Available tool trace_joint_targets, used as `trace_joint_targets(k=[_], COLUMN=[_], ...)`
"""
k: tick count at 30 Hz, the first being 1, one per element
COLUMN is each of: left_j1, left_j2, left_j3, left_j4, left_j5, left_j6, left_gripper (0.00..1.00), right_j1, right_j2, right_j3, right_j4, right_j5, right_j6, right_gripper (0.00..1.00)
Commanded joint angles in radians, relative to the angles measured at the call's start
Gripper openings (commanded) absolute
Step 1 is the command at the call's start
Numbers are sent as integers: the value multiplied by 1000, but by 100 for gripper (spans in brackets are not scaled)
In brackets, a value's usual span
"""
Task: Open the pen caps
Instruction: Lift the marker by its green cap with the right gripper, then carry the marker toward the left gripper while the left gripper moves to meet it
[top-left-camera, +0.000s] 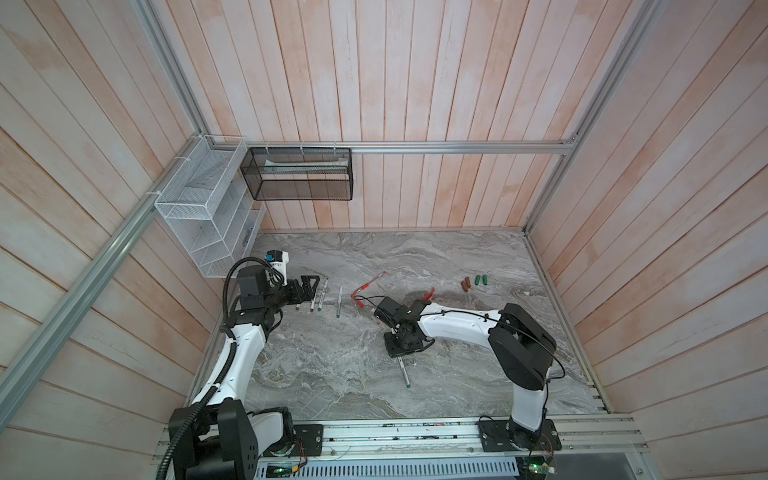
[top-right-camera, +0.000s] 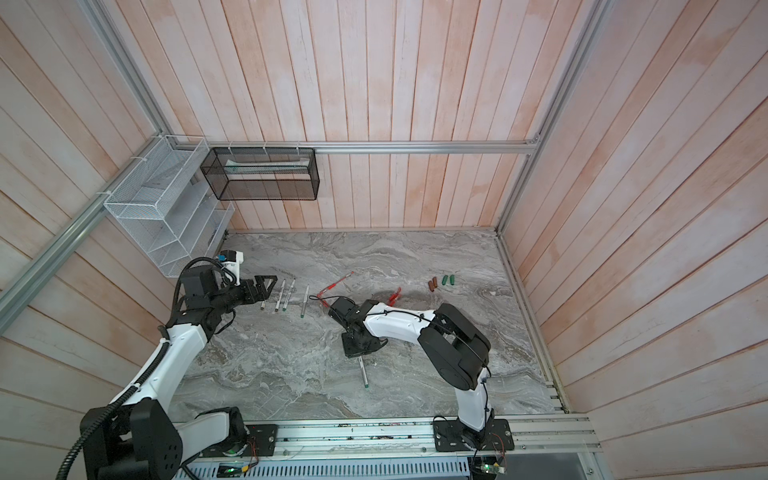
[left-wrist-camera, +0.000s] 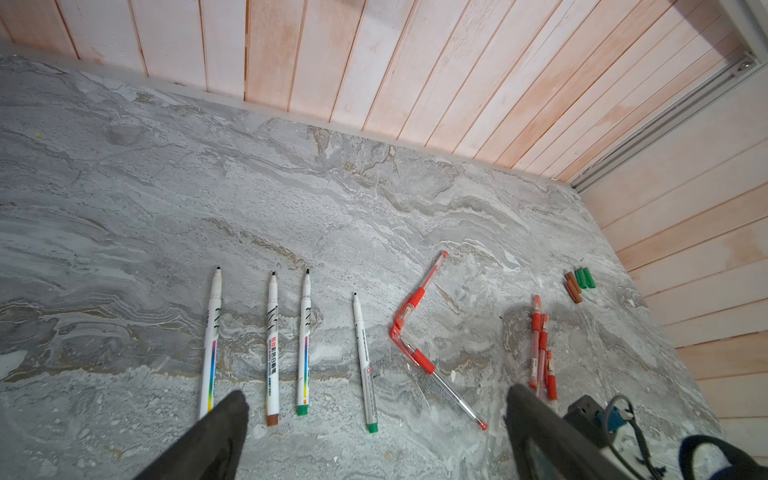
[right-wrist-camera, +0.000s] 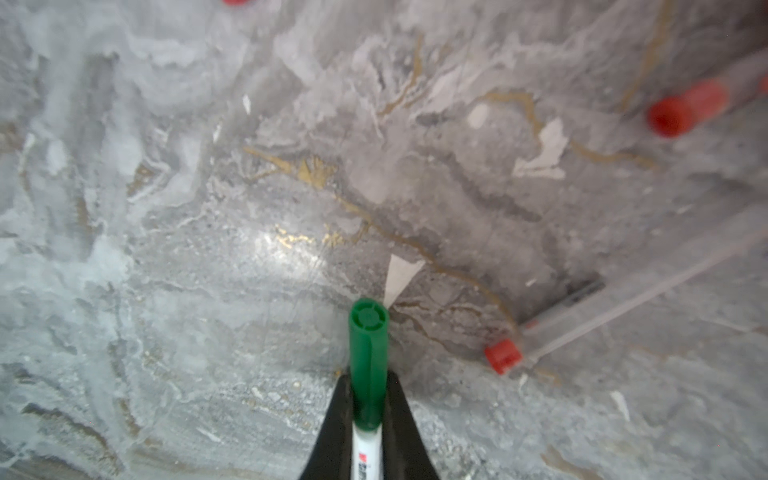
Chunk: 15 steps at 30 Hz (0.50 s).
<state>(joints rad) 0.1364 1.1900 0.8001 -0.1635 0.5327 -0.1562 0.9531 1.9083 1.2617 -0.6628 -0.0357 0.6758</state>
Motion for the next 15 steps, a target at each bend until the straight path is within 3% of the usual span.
trace_joint_targets(k=[1, 4, 8, 15], left_j1=[0, -7, -20, -44], left_j2=[10, 15, 18, 23], left_j3=[8, 16, 8, -8], left_j4=[7, 7, 30, 91], left_j5=[39, 56, 156, 352], left_j6=[-10, -10, -21, -74], left_gripper=[98, 97, 97, 97], right_j1=[-43, -74, -145, -227], right_j2=[-68, -152, -269, -484], right_j3=[-10, -13, -71, -294], right_j4=[46, 98, 271, 756], right_j5=[-33, -23, -101, -188], right_j6=[-8, -3, 41, 170], right_gripper=[8, 8, 8, 7])
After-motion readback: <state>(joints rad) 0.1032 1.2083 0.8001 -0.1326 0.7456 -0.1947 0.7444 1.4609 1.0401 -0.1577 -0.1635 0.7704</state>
